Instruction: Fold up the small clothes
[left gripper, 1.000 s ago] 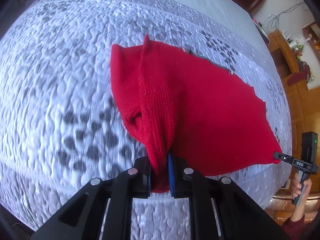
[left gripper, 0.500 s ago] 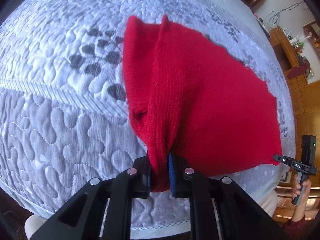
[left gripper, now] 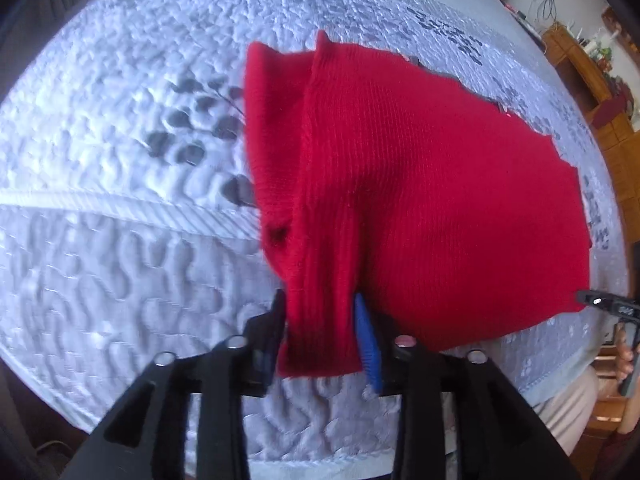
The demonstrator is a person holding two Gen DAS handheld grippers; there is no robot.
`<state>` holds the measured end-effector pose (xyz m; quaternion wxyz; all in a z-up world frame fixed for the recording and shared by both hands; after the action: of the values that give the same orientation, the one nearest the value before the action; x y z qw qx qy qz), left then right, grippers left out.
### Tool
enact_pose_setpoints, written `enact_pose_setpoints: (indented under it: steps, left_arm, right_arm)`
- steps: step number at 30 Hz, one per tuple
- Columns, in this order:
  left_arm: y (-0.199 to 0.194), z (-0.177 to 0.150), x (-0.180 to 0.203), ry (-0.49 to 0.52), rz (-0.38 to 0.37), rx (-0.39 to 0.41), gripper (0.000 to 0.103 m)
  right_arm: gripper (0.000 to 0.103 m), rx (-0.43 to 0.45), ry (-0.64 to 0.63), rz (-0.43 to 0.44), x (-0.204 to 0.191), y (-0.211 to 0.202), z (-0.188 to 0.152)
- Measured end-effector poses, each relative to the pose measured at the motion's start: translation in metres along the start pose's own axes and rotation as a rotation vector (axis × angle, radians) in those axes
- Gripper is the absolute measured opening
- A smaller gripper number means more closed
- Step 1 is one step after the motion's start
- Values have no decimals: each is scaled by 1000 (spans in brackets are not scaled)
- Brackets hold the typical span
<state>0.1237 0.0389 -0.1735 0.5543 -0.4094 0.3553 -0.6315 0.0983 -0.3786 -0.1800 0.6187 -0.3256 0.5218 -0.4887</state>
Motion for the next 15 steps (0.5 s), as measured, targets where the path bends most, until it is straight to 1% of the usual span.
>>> enact_pose_setpoints:
  steps: [1,2,4,7,8,9,11,13,15]
  left_arm:
    - [-10,3,-2,21,27,24,47]
    - [-19,8,-5,36,49,52,48]
    - [-37,29,-15,53,107,118,48]
    - [-42,71,-21,35,117,161,48]
    - [-38,88,-18,33,110,168,48]
    - [-33,99,-17,39,102,168,48]
    - [-12,127,-6,71,115,156,48]
    - [11,146,-1,94,131,138,48]
    - [36,159,1,94,132,109,48]
  right_arm:
    - [49,26,-22,-18,-2,-11,3]
    - [49,51,-36,-26,-4,-23,8]
    - [49,97,-43,-21,-7,-39,24]
    - [49,170,-57,-31,-13,-55,67]
    - [50,183,-59,-37,-14,-55,80]
    - [50,191,-54,-27,-15,-49,100]
    - [49,186,-40,-28,-13,-32,128]
    - [49,173,-33,-62,-7,-12,150]
    - [49,146,-12,-66,0,8,165]
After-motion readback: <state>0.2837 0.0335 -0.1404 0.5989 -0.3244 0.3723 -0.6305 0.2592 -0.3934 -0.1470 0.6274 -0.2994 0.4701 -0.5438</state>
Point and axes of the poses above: each gripper's, at about its wrist camera, not at the fingertips, and y roughly the way its jaws point, x to its right, z to its top, the point moved 3 cm from there along y, roughly the way its jaws point, and after that the axes turned 11 degrees about x, right-handed, at the moved point
